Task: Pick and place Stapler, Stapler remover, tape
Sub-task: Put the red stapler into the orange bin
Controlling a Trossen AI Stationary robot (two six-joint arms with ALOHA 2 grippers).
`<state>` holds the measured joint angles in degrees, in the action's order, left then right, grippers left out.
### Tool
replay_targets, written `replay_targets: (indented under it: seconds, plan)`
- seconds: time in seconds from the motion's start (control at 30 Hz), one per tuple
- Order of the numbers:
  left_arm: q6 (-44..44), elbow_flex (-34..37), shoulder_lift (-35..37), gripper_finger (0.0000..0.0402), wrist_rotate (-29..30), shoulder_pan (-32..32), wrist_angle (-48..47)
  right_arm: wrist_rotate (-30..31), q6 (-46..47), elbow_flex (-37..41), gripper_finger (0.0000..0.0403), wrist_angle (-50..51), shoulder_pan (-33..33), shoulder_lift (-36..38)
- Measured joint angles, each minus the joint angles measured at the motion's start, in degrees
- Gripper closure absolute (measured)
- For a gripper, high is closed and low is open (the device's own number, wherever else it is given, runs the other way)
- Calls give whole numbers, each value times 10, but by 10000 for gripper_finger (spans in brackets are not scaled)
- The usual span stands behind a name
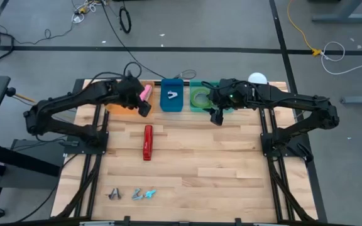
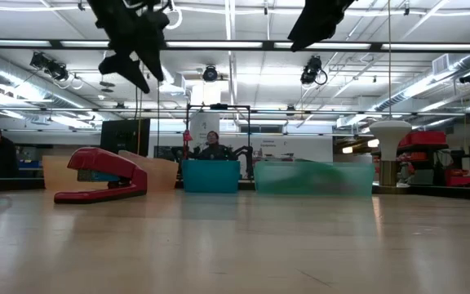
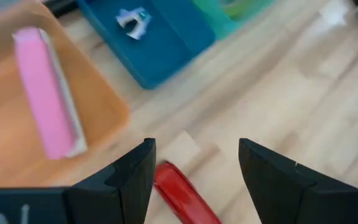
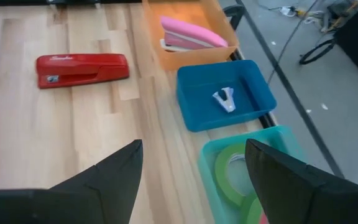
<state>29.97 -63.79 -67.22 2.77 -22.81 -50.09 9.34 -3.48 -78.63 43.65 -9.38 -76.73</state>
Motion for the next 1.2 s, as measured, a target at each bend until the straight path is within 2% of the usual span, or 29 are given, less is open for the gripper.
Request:
replay_targets:
  seconds: [0.47,0.73,1.2]
  plan:
    - [185,0,-6,170,11,135,-28,-13,0,0,121,1,0,0]
    - [325,0,-46,170,25,174,-76,-13,-1,0,121,-3,0,0]
    - [329,0,-176,170,19,176,-96,-13,0,0,121,-4,0,0]
